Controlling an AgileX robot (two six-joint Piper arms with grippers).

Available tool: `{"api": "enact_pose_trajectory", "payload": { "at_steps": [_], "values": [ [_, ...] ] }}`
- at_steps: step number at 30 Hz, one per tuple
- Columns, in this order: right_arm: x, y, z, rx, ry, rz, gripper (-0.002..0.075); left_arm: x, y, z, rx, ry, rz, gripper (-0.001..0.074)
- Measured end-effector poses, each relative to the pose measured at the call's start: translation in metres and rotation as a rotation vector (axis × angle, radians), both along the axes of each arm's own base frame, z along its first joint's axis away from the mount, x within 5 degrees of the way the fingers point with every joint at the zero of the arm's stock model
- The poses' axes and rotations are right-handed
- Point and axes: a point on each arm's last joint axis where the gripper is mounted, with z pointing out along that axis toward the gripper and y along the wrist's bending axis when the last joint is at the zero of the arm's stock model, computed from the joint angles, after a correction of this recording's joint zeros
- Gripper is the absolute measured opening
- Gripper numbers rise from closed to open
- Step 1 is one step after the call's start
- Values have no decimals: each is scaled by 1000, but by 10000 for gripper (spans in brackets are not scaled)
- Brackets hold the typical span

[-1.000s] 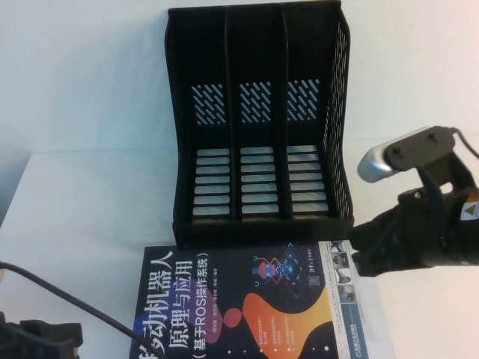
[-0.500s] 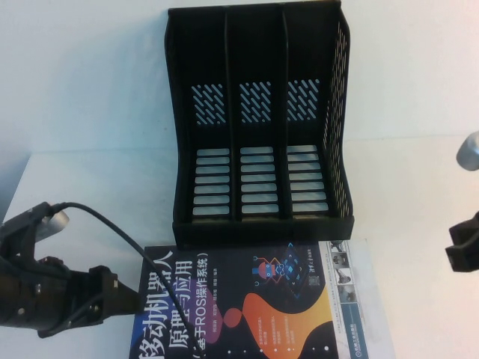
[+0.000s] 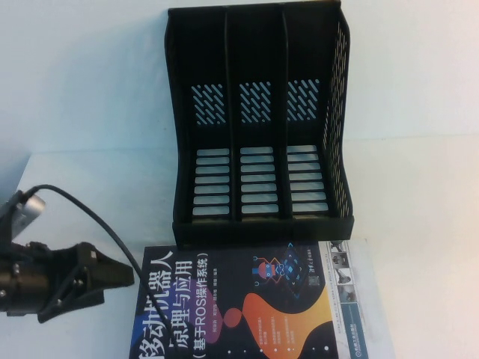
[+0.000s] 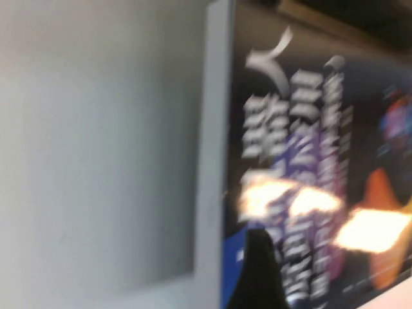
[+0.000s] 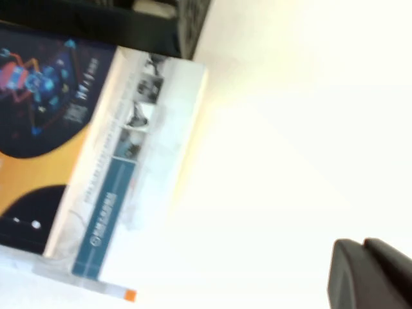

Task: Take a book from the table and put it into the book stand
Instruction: Pick up the book with your left arm

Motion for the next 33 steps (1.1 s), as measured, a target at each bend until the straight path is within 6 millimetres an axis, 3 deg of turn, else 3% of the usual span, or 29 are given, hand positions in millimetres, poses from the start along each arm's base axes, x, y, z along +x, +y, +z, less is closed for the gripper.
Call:
{"api": "enact_pose_trajectory", "payload": {
  "at_steps": [6, 20, 33],
  "values": [
    [-20, -13, -8, 1, -3, -62, -2, 4, 19, 6, -146, -44, 34, 478],
    [-41, -26, -14, -26, 17, -113, -2, 22, 22, -48, -200, 137, 4, 478],
    [-43, -28, -12, -25, 6, -119, -2, 31, 21, -83, -280, 227, 24, 478]
  ]
}}
